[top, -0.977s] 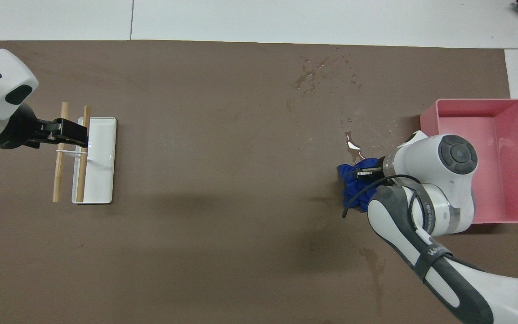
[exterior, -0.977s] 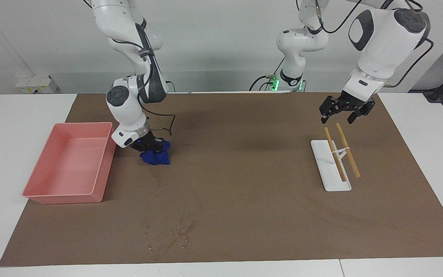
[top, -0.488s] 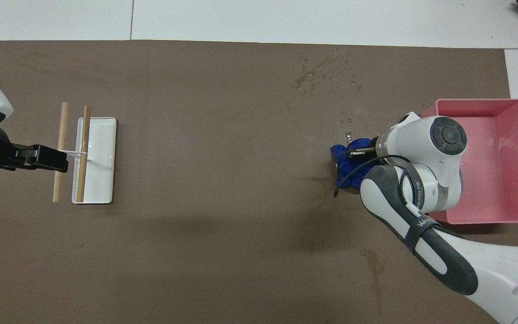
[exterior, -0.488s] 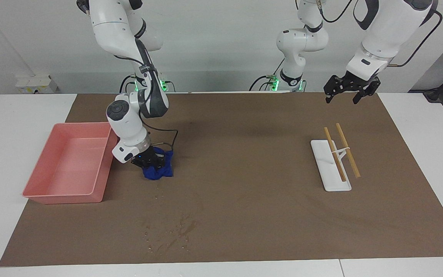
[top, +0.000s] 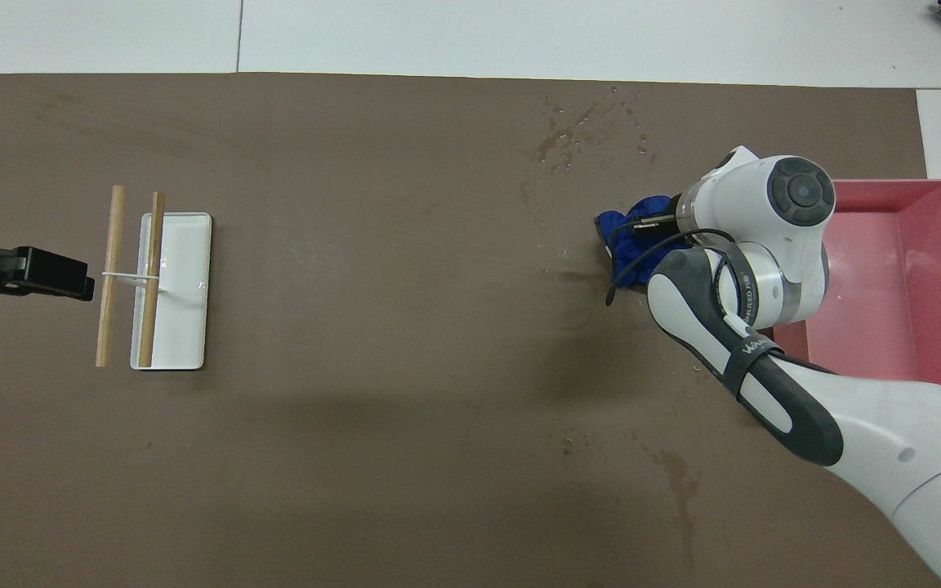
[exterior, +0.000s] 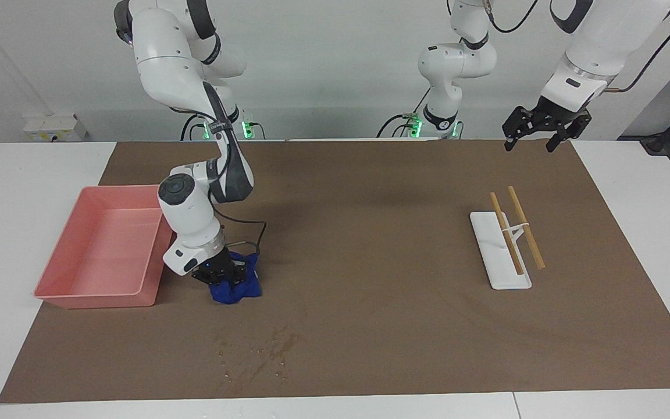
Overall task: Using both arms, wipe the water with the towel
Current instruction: 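Wipe the water spill with the towel using the right gripper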
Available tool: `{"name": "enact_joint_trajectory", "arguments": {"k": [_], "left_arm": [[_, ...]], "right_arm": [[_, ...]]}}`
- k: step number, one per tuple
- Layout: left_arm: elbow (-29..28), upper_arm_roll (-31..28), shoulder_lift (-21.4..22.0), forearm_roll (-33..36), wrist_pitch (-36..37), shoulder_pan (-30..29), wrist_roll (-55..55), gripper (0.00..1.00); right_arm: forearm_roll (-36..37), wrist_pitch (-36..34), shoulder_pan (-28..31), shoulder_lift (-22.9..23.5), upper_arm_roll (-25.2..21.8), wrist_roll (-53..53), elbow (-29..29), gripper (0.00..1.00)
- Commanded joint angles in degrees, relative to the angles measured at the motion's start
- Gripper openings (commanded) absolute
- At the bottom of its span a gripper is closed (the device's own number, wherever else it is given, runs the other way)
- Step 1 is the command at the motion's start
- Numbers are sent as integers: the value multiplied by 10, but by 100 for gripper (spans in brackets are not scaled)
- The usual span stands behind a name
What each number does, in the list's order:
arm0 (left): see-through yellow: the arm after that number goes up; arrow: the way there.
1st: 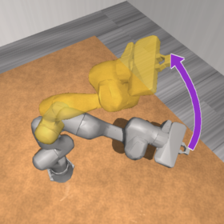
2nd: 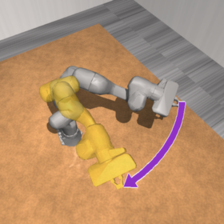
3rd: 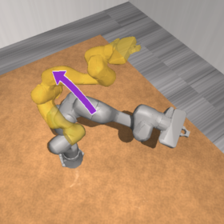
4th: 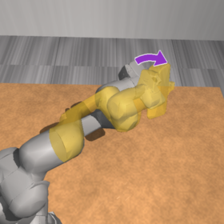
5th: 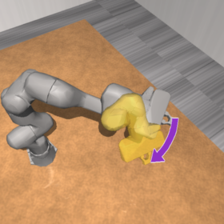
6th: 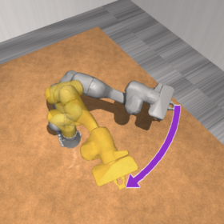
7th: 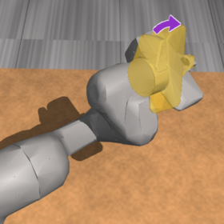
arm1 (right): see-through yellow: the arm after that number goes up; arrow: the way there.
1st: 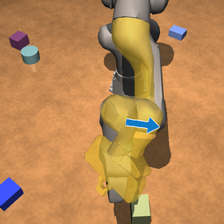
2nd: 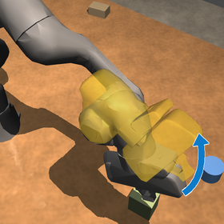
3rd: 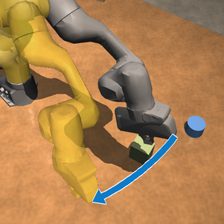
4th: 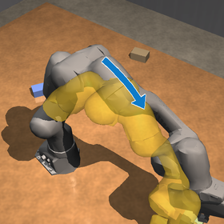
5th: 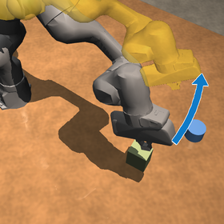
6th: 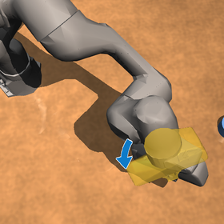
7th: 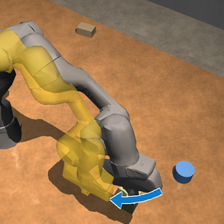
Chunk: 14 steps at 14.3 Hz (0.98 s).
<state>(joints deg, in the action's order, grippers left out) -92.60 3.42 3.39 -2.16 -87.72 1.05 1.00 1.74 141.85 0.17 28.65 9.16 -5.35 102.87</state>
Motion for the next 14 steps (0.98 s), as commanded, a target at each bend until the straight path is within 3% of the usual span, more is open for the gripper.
{"name": "enact_joint_trajectory", "arguments": {"k": [1,6,10,14], "left_arm": [[3,3,-7,5,1,-1,17,100],[-3,2,-4,4,4,-3,13,100],[-3,2,-4,4,3,-2,13,100],[-3,2,-4,4,4,-3,13,100]], "right_arm": [[17,18,4,66,6,10,-72,0],[17,-17,-1,70,6,10,-104,0],[50,-203,4,34,7,15,-190,0],[49,-349,22,-66,6,73,-194,0]]}}
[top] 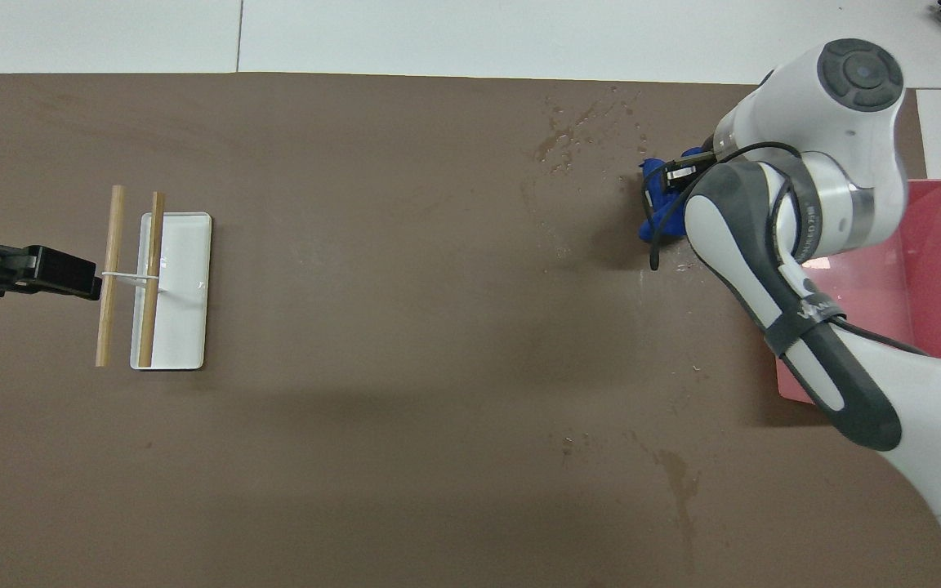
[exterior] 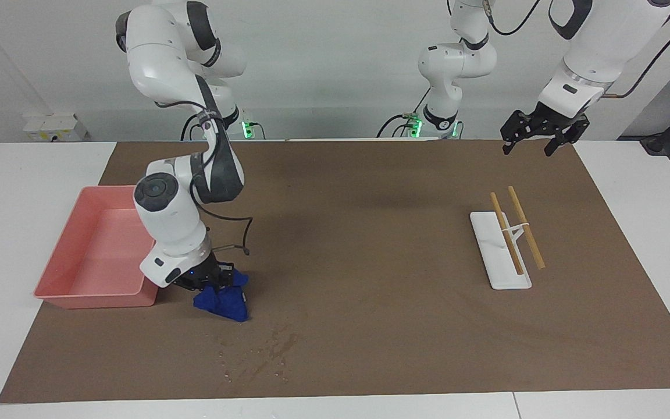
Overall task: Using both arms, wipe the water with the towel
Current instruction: 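Carry the towel into the pink bin and open the right gripper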
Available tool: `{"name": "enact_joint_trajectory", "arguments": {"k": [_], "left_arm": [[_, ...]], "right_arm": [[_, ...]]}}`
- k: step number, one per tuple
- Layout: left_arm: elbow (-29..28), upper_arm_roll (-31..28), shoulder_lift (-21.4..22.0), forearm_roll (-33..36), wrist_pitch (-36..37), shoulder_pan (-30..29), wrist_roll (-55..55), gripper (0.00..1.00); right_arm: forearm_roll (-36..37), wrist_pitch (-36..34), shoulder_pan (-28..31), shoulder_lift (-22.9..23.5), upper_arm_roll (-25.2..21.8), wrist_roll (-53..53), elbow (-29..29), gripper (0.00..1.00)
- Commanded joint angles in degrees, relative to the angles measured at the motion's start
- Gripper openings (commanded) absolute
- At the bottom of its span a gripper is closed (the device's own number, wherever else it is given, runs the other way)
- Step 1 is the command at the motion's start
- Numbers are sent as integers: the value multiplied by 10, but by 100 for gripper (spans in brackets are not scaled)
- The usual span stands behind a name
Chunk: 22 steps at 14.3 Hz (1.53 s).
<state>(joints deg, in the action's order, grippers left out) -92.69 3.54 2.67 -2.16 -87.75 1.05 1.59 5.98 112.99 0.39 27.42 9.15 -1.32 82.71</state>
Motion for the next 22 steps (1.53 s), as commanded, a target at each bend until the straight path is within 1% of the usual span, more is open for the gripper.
{"name": "enact_joint_trajectory", "arguments": {"k": [1,3,5,6,8,9,10,13,15,17,20,21,22], "left_arm": [[-2,1,3,4,3,-3,7,100],[-2,1,3,4,4,-3,7,100],[-2,1,3,4,4,-3,7,100],[-2,1,3,4,3,-3,7,100],[-2,1,3,4,3,-3,7,100],[-2,1,3,4,3,-3,7,100],[-2,1,3,4,4,-3,7,100],[-2,1,3,4,3,-3,7,100],[-2,1,3,4,3,-3,7,100],[-2,1,3,4,3,-3,7,100],[-2,1,3,4,4,-3,7,100],[-2,1,3,4,3,-3,7,100],[-2,1,3,4,3,-3,7,100]], "right_arm": [[4,-96,28,-84,6,46,8,0],[3,-168,46,-141,4,85,8,0],[3,-229,80,-186,3,138,8,0],[10,-246,98,-200,2,163,8,0],[11,-256,131,-211,1,212,15,0],[11,-249,155,-215,2,233,29,0],[11,-230,166,-226,2,254,52,0],[11,-121,189,-260,1,290,150,0],[11,-62,198,-264,1,292,189,0],[14,-24,200,-265,1,298,211,0],[14,-15,207,-265,1,300,225,0],[14,-15,207,-264,1,300,224,26],[14,-15,209,-264,1,302,224,70]]}}
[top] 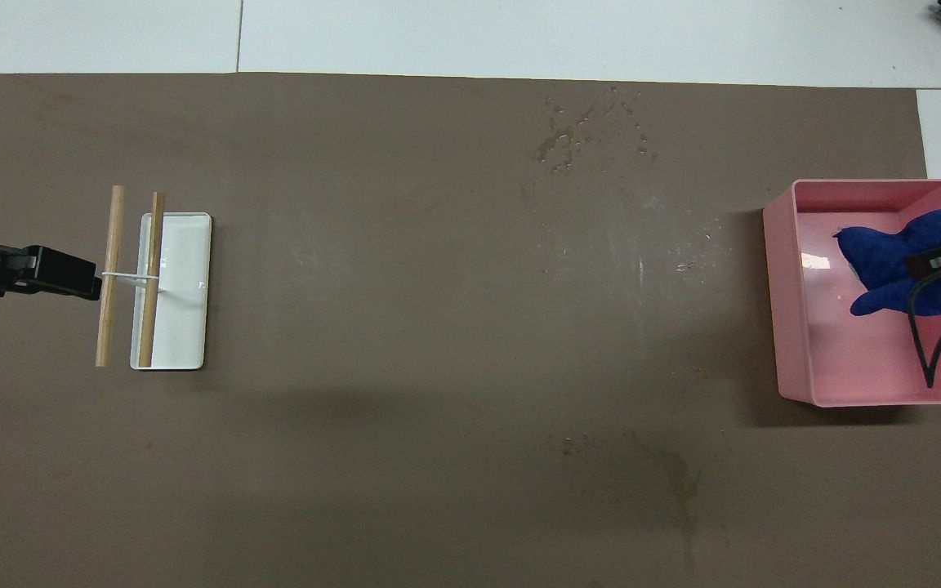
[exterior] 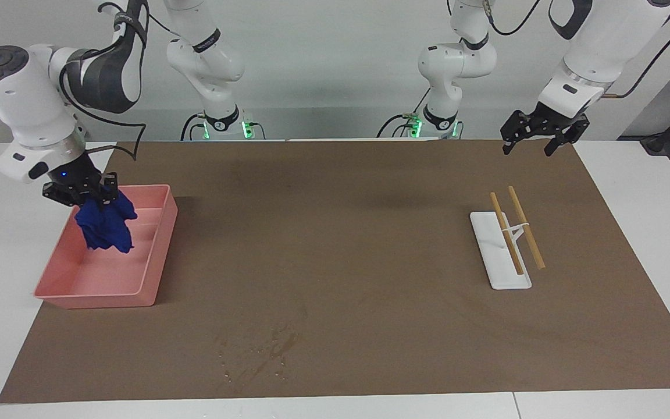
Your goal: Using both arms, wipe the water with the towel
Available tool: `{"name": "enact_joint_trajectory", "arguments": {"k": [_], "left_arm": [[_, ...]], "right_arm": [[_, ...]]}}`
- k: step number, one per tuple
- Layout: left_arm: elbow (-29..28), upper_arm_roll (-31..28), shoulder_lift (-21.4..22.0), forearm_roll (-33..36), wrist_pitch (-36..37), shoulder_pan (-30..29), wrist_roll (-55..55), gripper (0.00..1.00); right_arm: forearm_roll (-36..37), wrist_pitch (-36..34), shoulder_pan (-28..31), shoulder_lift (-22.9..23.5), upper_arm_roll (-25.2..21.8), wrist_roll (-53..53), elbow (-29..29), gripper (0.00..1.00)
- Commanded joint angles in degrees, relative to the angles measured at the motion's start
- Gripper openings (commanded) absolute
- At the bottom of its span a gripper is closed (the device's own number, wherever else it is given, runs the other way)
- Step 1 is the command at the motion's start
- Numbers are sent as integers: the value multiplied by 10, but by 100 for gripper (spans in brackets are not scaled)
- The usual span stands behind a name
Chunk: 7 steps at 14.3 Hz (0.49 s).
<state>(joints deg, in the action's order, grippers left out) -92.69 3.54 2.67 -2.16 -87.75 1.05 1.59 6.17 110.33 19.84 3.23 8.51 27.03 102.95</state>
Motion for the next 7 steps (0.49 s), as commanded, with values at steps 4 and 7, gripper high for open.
{"name": "enact_joint_trajectory", "arguments": {"k": [4,7], "left_arm": [[-2,1,3,4,3,-3,7,100],[-2,1,3,4,3,-3,7,100]], "right_arm": [[11,7,21,-18,8,56,6,100],[5,-70,12,-29,14,45,-56,100]]}}
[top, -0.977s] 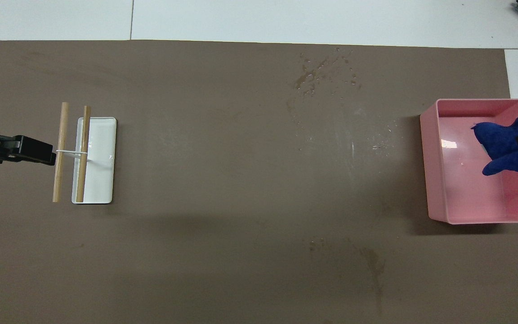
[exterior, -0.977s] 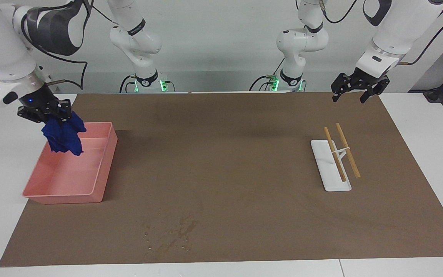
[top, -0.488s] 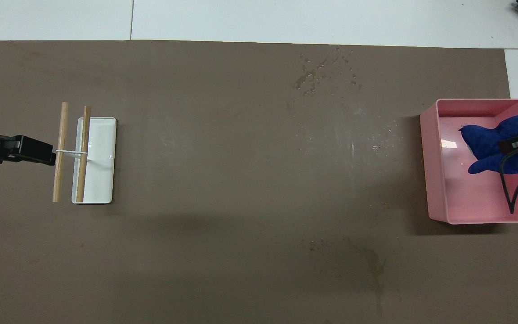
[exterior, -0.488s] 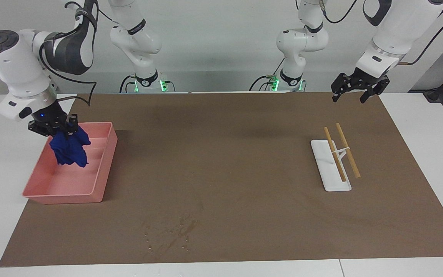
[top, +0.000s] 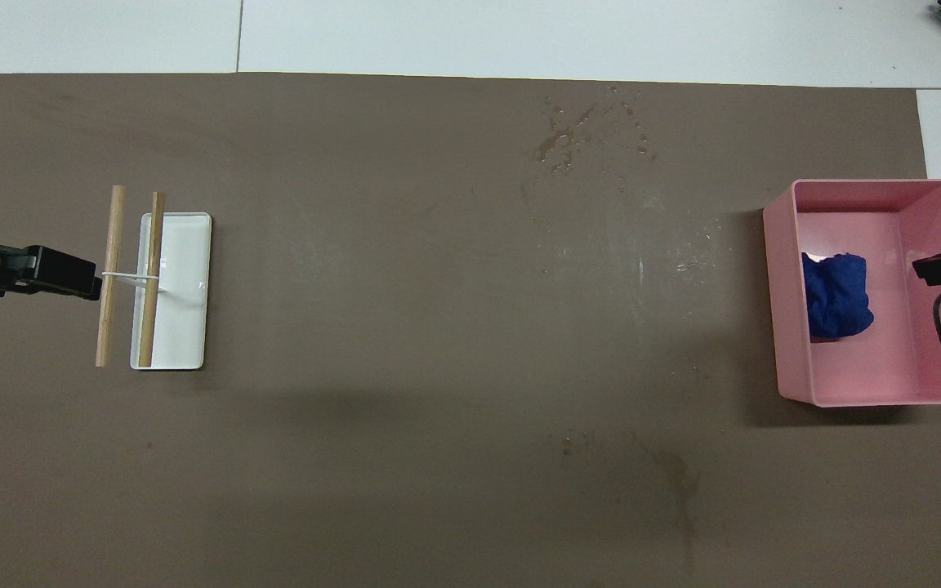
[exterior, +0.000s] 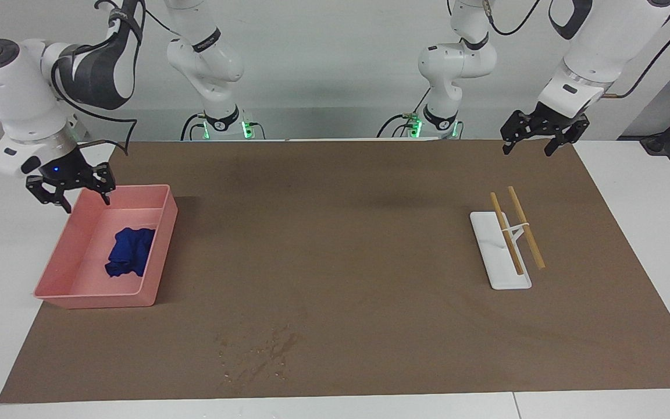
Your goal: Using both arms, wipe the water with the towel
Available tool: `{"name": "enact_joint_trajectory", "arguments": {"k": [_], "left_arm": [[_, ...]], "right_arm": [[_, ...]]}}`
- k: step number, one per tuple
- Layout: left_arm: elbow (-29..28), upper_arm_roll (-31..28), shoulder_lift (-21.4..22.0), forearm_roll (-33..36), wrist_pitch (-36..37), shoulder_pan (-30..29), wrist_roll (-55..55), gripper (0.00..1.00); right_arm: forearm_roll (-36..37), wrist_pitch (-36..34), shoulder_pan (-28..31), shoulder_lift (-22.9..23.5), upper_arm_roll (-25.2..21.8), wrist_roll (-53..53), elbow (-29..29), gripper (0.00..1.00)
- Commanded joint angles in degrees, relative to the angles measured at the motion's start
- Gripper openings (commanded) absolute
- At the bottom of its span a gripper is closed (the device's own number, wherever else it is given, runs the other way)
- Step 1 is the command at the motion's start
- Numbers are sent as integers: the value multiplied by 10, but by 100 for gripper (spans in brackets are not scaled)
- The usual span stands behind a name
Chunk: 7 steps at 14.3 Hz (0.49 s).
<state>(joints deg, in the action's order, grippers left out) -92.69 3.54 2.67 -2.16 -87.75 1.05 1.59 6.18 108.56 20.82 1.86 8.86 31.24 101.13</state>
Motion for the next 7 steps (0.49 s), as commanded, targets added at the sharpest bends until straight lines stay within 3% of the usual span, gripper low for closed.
{"name": "enact_joint_trajectory", "arguments": {"k": [1,7], "left_arm": [[-2,1,3,4,4,-3,7,100],[-2,1,3,4,3,-3,7,100]], "right_arm": [[2,-81,1,-16,12,-13,-60,100],[-27,-160,1,-71,81,-166,-68,100]]}}
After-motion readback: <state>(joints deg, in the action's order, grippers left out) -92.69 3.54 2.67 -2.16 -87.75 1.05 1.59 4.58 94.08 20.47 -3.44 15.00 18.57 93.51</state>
